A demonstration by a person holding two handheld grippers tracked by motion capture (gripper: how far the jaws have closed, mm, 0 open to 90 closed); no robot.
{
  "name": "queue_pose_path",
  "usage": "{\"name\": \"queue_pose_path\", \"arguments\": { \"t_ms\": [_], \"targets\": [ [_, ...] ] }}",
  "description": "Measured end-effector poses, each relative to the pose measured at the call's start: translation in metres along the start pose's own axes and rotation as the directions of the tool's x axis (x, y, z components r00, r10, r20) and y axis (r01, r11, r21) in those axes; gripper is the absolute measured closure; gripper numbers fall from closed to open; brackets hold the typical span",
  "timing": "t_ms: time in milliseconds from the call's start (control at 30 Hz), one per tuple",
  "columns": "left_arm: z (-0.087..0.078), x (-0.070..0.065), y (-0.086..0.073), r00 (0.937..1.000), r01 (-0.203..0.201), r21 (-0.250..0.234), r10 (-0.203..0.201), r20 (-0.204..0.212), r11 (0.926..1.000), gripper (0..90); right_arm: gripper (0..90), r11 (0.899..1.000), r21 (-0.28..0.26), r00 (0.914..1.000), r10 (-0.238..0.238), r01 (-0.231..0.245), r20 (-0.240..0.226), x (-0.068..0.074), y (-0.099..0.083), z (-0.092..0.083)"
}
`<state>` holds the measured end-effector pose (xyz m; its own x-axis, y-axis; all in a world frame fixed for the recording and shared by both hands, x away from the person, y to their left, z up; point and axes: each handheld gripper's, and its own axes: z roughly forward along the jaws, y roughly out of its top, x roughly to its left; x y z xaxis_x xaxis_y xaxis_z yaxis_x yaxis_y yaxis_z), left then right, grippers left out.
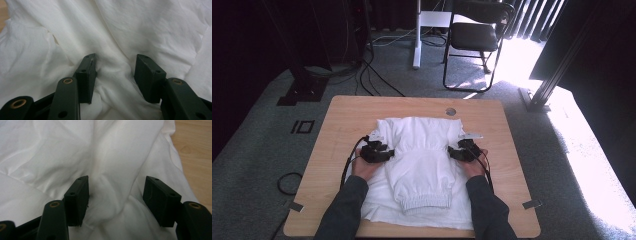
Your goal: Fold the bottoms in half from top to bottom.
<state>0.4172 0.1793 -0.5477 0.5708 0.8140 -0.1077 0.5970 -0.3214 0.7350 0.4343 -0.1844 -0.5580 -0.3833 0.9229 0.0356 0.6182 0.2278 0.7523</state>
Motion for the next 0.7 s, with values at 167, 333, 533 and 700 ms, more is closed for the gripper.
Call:
{"name": "queue_pose_path", "arguments": {
  "t_ms": [167,333,533,700],
  "targets": [
    [-0.016,-0.015,-0.017,0.9998,-0.016,0.002,0.015,0.013,0.9999,52.9,37.1,1.000,0.012,0.9994,-0.024,0.024,-0.026,0.006,-0.015,-0.017],
    [-0.028,-0.030,-0.029,0.9989,-0.023,0.026,0.022,0.040,0.9994,52.8,37.1,0.998,0.038,0.9981,-0.041,0.043,-0.047,0.010,-0.028,-0.034],
    [-0.048,-0.031,-0.021,0.9980,0.004,-0.058,-0.001,0.064,0.9983,46.7,32.3,0.997,0.063,0.9970,-0.045,0.049,-0.064,0.009,-0.025,-0.044],
    [-0.057,-0.008,0.016,0.9979,0.063,-0.140,-0.061,0.020,0.9881,33.1,22.0,1.000,-0.019,0.9966,0.019,-0.021,-0.081,-0.001,-0.002,-0.049]
  ]
}}
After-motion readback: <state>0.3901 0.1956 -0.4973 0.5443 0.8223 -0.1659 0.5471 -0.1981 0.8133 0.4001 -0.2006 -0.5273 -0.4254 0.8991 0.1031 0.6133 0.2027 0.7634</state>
